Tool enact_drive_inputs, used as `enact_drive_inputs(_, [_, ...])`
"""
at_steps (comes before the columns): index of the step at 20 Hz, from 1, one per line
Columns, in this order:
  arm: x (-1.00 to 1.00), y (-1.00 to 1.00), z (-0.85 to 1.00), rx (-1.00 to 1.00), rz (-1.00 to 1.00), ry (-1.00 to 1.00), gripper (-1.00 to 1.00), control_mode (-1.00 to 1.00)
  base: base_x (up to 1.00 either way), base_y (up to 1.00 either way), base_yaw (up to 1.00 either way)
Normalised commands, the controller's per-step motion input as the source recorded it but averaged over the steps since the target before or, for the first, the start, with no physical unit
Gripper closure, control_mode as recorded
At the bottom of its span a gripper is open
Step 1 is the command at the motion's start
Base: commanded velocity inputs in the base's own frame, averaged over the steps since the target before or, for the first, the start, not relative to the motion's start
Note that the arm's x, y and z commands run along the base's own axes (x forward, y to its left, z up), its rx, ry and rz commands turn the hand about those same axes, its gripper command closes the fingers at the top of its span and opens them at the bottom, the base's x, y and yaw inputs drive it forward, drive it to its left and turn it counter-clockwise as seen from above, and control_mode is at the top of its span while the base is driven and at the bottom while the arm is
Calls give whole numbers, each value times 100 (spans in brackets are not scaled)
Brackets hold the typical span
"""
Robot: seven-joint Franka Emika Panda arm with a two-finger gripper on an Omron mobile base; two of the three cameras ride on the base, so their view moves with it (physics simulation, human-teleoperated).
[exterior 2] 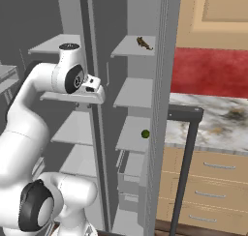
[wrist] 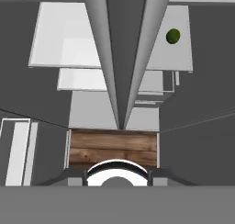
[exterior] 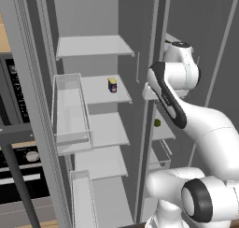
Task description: Pick up the frozen fish from the freezer, place it on any shelf in the fridge, and close the fridge and freezer doors when done.
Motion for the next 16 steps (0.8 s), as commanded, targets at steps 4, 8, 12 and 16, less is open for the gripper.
enact_drive_inputs(4, [-17,0,0,-1,0,0,-100,-100,0,0,0])
enact_drive_inputs(8, [-47,0,-9,-2,0,0,-100,-100,0,0,0])
enact_drive_inputs(12, [-41,0,-1,0,0,-6,-100,-100,0,0,0])
enact_drive_inputs(16, [-19,0,0,-1,0,-4,-100,-100,0,0,0])
